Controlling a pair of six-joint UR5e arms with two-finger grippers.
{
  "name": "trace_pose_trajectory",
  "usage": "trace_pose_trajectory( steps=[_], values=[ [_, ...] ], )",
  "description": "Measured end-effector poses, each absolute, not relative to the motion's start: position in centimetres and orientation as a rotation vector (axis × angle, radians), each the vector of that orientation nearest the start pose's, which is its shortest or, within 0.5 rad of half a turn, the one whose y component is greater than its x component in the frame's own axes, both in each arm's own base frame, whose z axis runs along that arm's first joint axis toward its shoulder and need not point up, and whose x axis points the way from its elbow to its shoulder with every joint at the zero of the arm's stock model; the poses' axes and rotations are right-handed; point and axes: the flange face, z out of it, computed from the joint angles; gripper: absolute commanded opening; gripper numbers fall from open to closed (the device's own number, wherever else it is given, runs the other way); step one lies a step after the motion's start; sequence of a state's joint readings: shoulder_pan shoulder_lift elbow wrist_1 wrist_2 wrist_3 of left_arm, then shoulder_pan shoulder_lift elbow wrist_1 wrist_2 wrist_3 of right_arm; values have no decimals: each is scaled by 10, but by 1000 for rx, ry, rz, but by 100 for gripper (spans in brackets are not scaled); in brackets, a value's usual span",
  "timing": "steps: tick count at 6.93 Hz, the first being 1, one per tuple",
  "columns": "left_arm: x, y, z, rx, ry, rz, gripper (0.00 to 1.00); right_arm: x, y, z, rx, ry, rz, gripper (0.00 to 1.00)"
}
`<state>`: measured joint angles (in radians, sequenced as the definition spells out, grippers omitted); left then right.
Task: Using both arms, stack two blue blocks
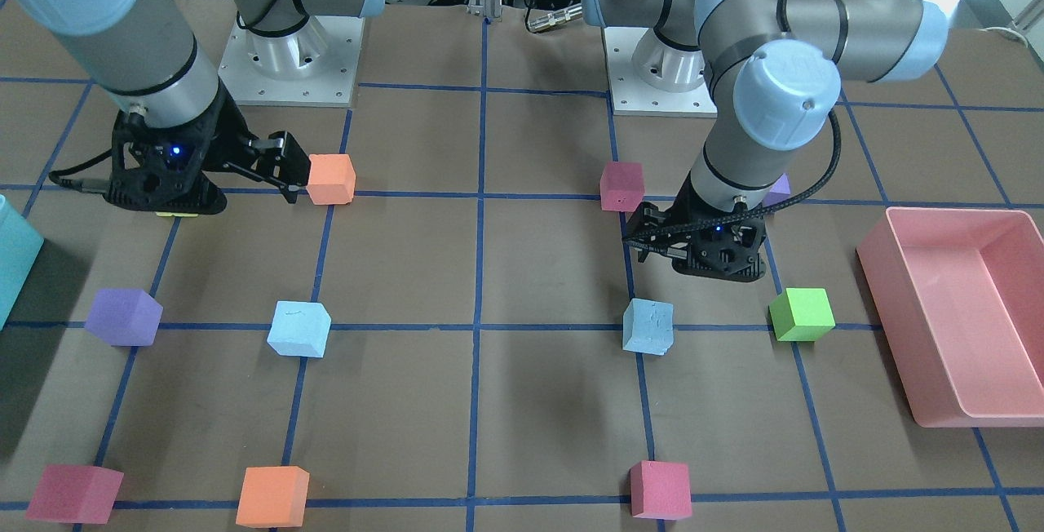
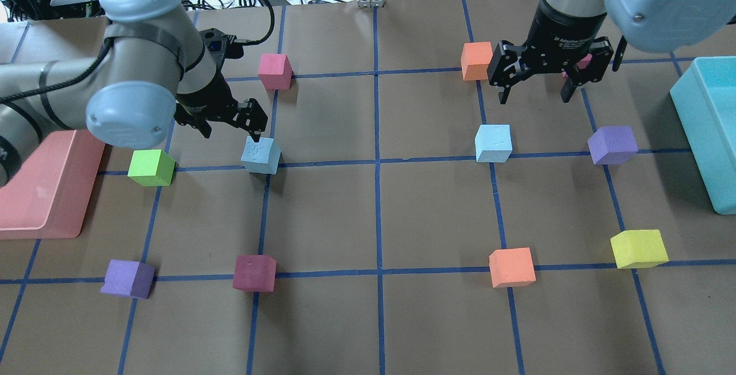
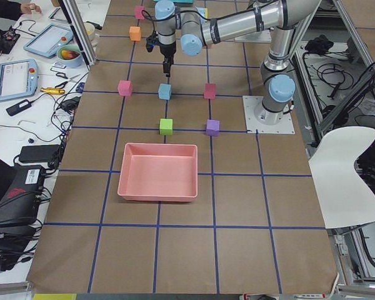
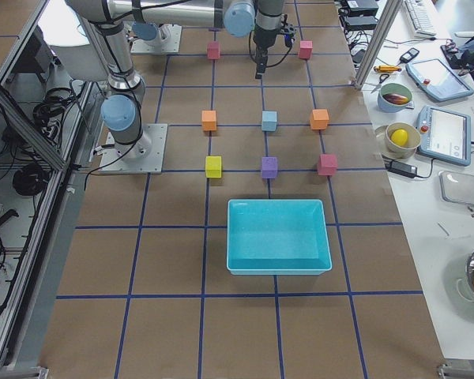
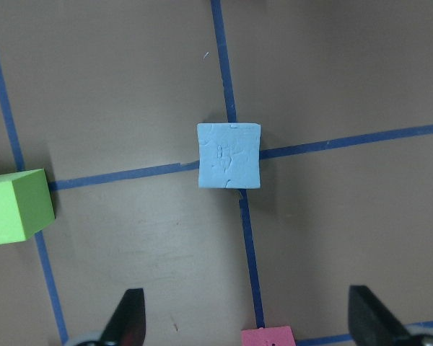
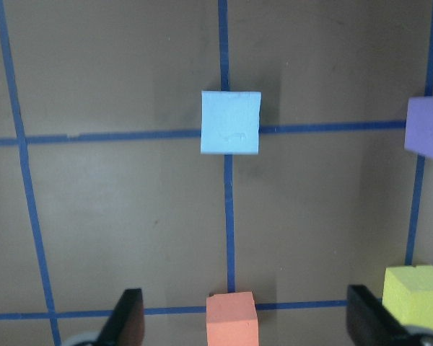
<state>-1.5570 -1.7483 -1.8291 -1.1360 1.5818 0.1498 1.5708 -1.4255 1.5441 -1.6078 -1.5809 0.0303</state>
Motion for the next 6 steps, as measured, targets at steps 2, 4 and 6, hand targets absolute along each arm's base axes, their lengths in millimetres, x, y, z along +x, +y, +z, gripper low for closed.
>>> trace_pose_trajectory(
  steps=[2, 4, 6],
  values=[
    [-125, -530, 267, 210, 3122, -10, 100, 129, -591, 363, 67, 3154, 113, 100],
    [-125, -540, 237, 208, 3122, -9, 100, 126, -608, 302, 204, 3139, 224, 100],
    [-125, -547, 215, 203, 3122, -15, 100, 126, -611, 252, 296, 3126, 310, 100]
  ],
)
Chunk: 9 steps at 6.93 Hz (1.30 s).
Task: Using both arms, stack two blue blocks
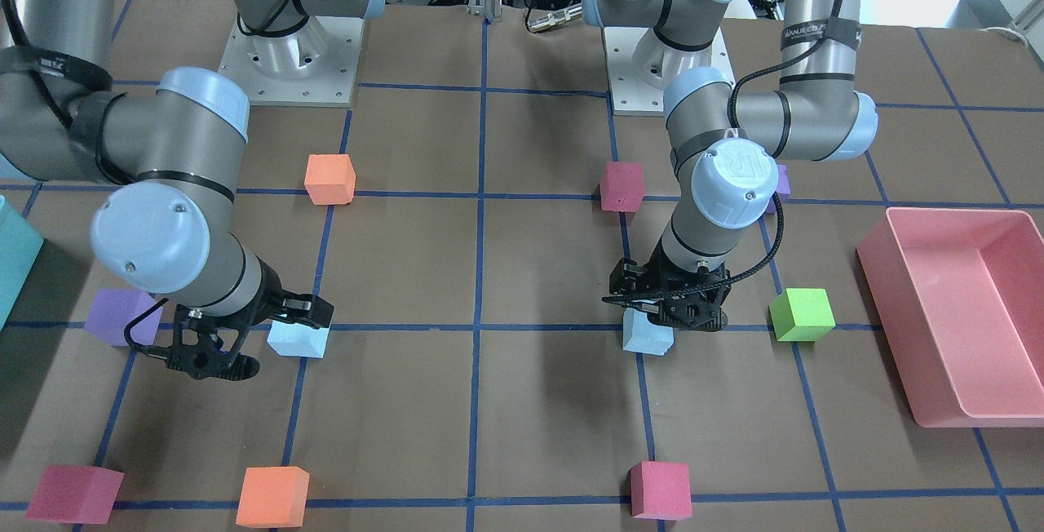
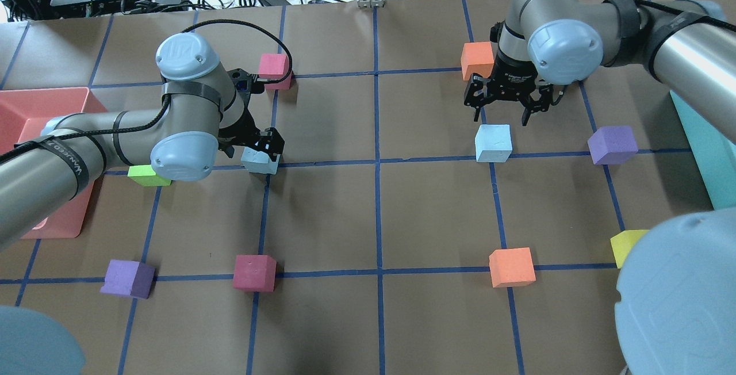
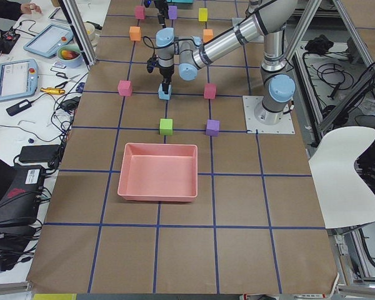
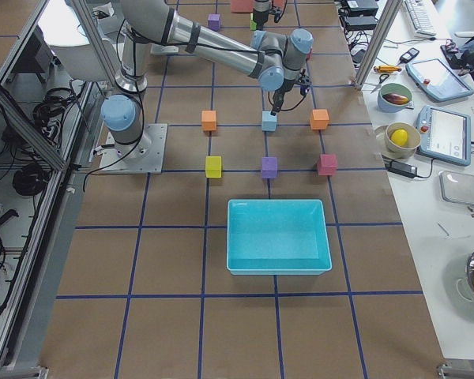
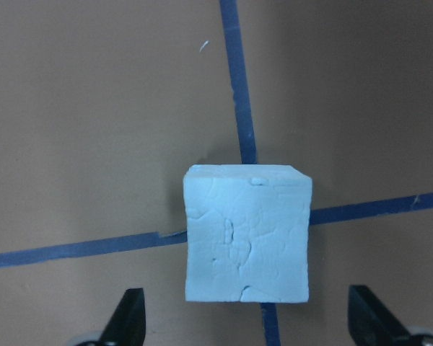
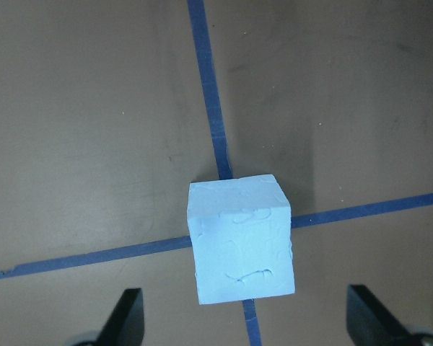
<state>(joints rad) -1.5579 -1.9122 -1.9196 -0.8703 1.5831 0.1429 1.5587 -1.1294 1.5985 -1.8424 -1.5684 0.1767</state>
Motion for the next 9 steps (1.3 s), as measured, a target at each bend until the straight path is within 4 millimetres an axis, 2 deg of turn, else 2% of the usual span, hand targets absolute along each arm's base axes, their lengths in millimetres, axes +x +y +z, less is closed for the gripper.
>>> trace_pose_trajectory(
  steps=[1, 2, 3, 4, 5, 6, 7, 8, 9],
  values=[
    [-125, -549, 206, 198, 3123, -8, 100, 126, -609, 235, 302, 3123, 338, 100],
    [-125, -550, 199, 192, 3124, 2, 91, 126, -607, 218, 297, 3123, 344, 99],
    [-125, -551, 194, 191, 3124, 6, 77, 126, -608, 206, 290, 3125, 321, 33],
    [-125, -553, 190, 193, 3122, 1, 66, 126, -609, 198, 286, 3128, 298, 0],
    [-125, -555, 189, 195, 3122, -5, 58, 126, -608, 194, 284, 3131, 284, 0],
    [-125, -555, 188, 194, 3122, -8, 28, 126, -609, 196, 286, 3134, 270, 0],
    [-125, -555, 188, 192, 3123, -10, 0, 129, -613, 208, 286, 3135, 236, 0],
    [-125, -556, 189, 197, 3123, -13, 0, 141, -620, 228, 265, 3135, 185, 0],
    [-125, -556, 191, 205, 3123, -21, 0, 168, -628, 251, 205, 3139, 138, 0]
  ],
)
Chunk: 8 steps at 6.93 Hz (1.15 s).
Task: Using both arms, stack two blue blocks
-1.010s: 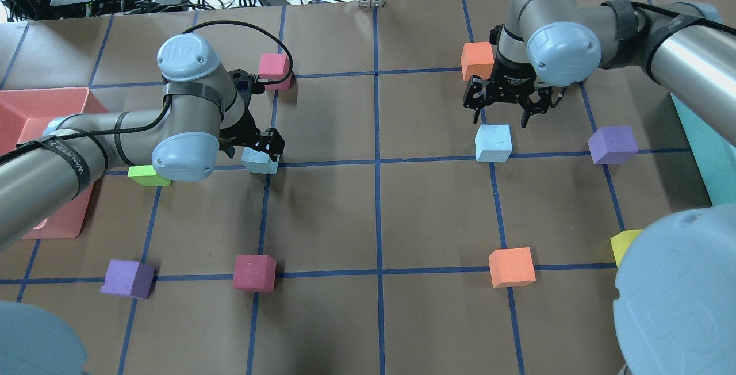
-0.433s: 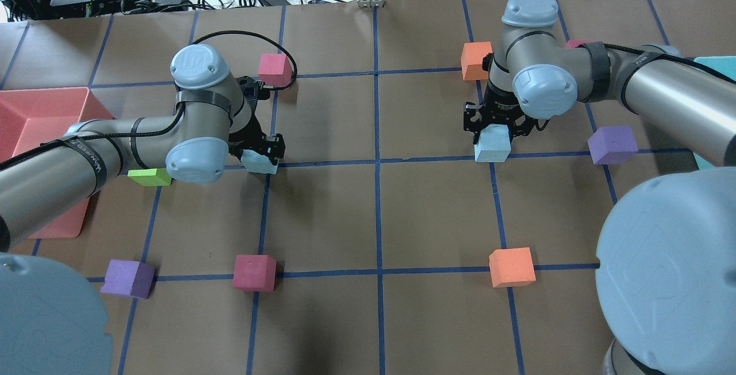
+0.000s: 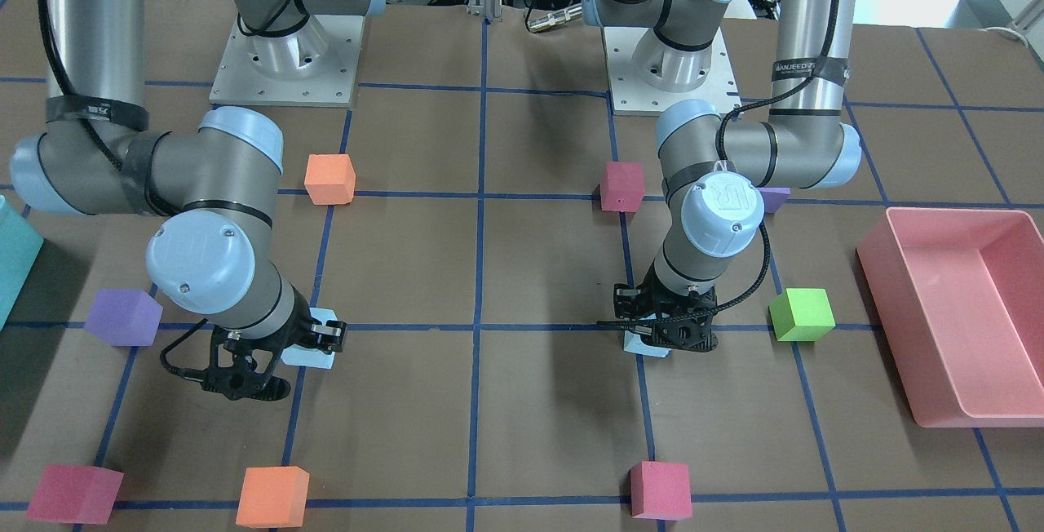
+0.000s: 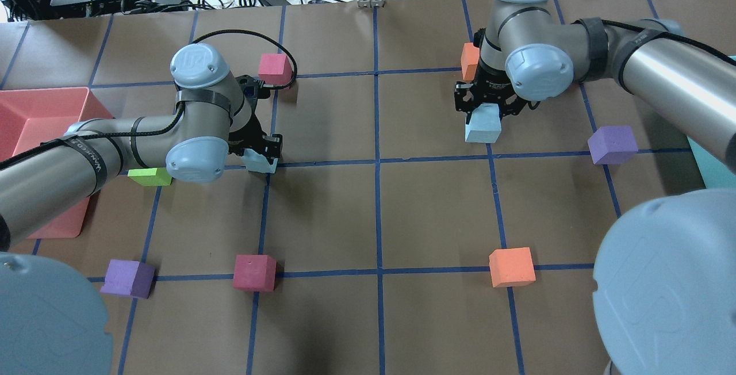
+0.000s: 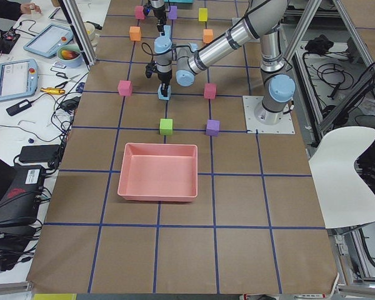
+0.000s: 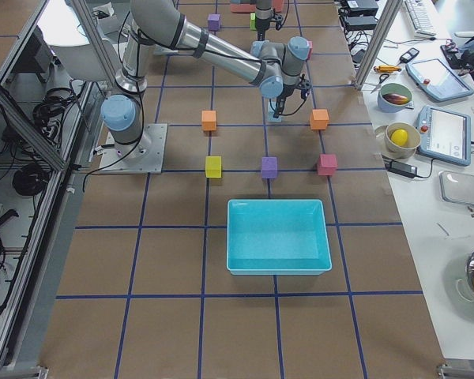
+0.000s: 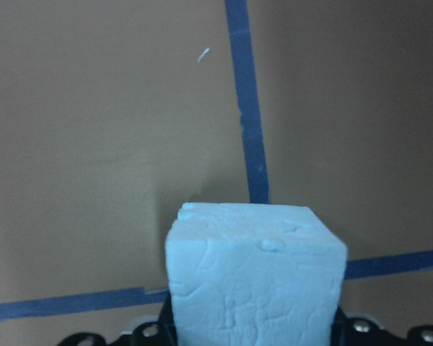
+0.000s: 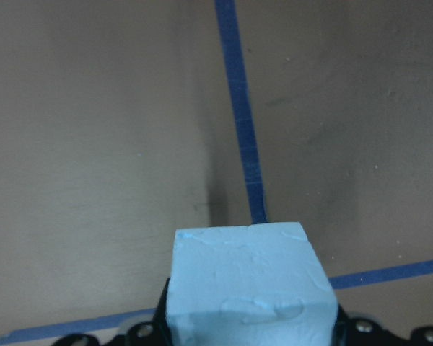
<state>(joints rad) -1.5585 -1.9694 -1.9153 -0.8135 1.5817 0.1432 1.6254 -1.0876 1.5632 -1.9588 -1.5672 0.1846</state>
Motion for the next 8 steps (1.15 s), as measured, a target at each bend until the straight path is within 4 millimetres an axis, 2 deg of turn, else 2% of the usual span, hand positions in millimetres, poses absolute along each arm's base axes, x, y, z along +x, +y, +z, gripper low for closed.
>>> trace_pose_trajectory(
  steps=[1, 2, 3, 5, 6, 8],
  values=[
    [-125, -556, 195, 209, 3122, -32, 0, 202, -638, 271, 127, 3141, 95, 0],
    [-125, -557, 198, 212, 3121, -44, 0, 234, -649, 278, 57, 3141, 68, 0],
    [-126, -556, 202, 212, 3120, -54, 0, 264, -661, 274, 17, 3140, 52, 0],
    [-127, -564, 218, 218, 3116, -80, 0, 319, -686, 255, 44, 3119, 26, 0],
    [-129, -573, 234, 219, 3117, -63, 0, 336, -696, 244, 50, 3111, 22, 0],
    [-130, -597, 263, 215, 3120, -23, 0, 350, -704, 220, 73, 3092, 50, 0]
  ],
)
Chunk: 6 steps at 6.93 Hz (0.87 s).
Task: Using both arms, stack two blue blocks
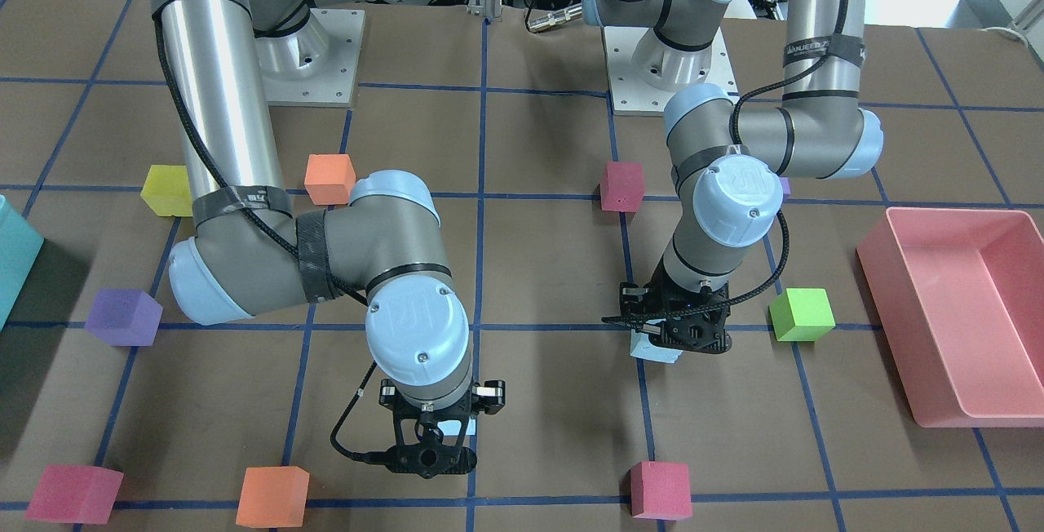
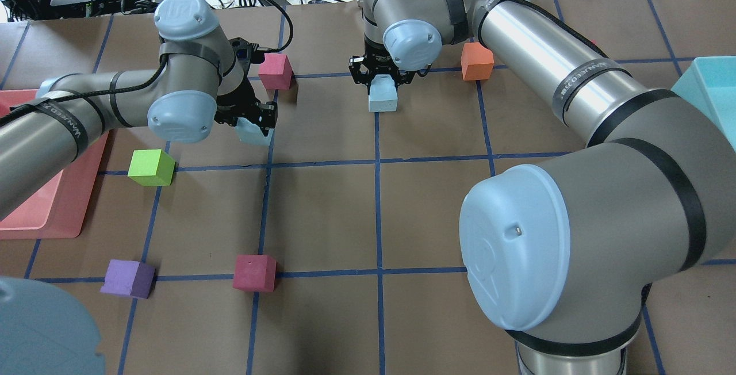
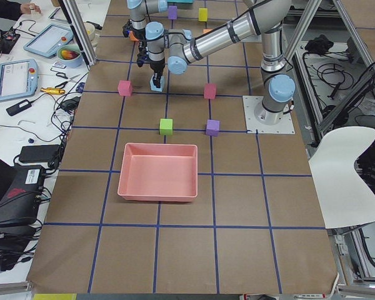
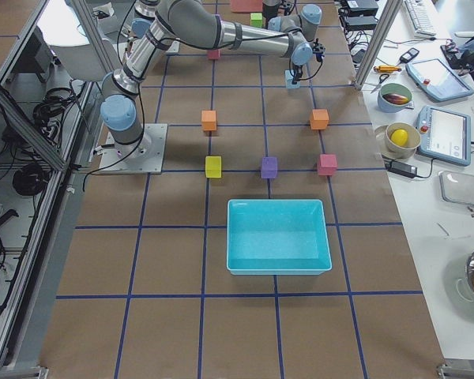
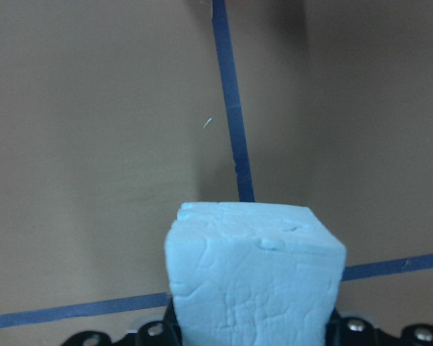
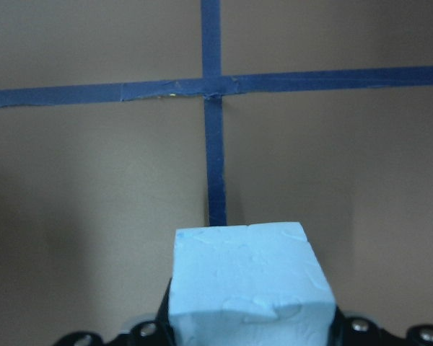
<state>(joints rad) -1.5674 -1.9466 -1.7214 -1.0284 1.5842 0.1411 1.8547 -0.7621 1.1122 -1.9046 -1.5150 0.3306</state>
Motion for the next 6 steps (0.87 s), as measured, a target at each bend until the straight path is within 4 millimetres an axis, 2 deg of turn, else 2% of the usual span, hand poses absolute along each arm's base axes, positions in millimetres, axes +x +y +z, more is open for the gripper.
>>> trace_pose_trajectory(
  steps=[2, 3, 4, 6],
  values=[
    [-130, -620, 281, 206, 3122, -4, 0, 353, -707, 203, 102, 3087, 74, 2],
    [-130, -631, 285, 205, 3123, 2, 0, 353, -707, 201, 101, 3087, 78, 16],
    [-131, -642, 288, 207, 3123, 0, 0, 353, -708, 199, 98, 3087, 78, 21],
    [-139, -663, 295, 224, 3122, -7, 0, 355, -713, 200, 89, 3085, 63, 100]
  ],
)
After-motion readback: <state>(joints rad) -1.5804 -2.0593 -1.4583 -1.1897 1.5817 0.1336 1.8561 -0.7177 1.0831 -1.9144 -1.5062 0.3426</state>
